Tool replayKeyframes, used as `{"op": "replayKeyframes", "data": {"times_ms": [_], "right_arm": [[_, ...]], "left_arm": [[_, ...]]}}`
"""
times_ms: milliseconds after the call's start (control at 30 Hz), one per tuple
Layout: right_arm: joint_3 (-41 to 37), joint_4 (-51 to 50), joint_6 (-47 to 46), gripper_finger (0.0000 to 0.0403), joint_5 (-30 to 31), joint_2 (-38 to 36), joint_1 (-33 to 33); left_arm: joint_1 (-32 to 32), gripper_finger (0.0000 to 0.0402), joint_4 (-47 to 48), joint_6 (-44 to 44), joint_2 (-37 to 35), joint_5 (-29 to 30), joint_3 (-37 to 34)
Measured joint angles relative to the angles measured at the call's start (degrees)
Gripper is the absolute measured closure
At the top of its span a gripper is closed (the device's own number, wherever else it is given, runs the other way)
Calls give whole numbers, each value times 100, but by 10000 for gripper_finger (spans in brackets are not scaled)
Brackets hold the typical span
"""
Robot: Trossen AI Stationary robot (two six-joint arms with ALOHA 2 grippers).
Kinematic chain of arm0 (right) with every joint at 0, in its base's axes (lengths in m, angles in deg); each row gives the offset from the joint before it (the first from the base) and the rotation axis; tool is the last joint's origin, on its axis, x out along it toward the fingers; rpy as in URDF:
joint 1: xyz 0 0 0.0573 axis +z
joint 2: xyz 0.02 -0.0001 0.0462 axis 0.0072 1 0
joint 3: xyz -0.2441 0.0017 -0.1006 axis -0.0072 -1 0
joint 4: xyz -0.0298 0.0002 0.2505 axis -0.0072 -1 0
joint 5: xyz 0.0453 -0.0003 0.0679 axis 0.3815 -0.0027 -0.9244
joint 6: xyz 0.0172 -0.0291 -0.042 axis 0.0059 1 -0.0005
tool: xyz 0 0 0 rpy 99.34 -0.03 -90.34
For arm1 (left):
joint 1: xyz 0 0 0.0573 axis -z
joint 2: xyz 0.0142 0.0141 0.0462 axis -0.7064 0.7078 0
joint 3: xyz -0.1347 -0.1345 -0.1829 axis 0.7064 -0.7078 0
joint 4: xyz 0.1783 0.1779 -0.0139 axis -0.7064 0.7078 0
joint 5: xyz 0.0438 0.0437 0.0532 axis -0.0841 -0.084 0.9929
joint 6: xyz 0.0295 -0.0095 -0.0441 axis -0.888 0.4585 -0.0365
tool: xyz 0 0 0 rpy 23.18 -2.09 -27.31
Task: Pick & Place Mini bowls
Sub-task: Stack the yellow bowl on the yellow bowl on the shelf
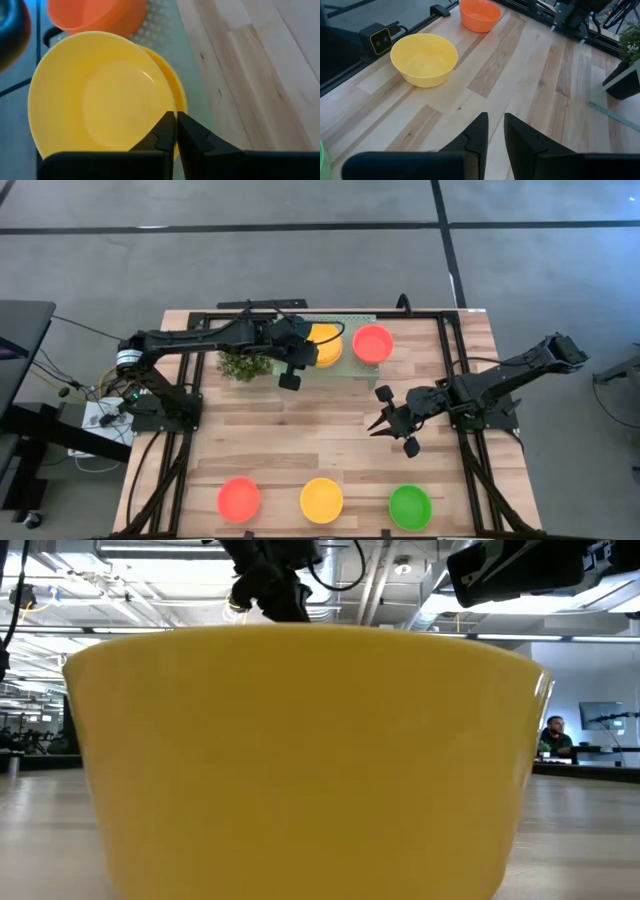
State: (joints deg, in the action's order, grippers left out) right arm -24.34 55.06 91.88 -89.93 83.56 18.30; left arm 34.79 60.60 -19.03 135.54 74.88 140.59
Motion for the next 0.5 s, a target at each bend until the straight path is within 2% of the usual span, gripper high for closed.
{"op": "replayKeyframes", "data": {"times_ms": [267, 500], "right_arm": [[0, 0, 0, 346, 0, 0, 0], [0, 0, 2, 346, 0, 0, 0]], "left_arm": [[48, 362, -359, 155, 6, 326, -93], [97, 309, -592, 202, 6, 375, -91]]}}
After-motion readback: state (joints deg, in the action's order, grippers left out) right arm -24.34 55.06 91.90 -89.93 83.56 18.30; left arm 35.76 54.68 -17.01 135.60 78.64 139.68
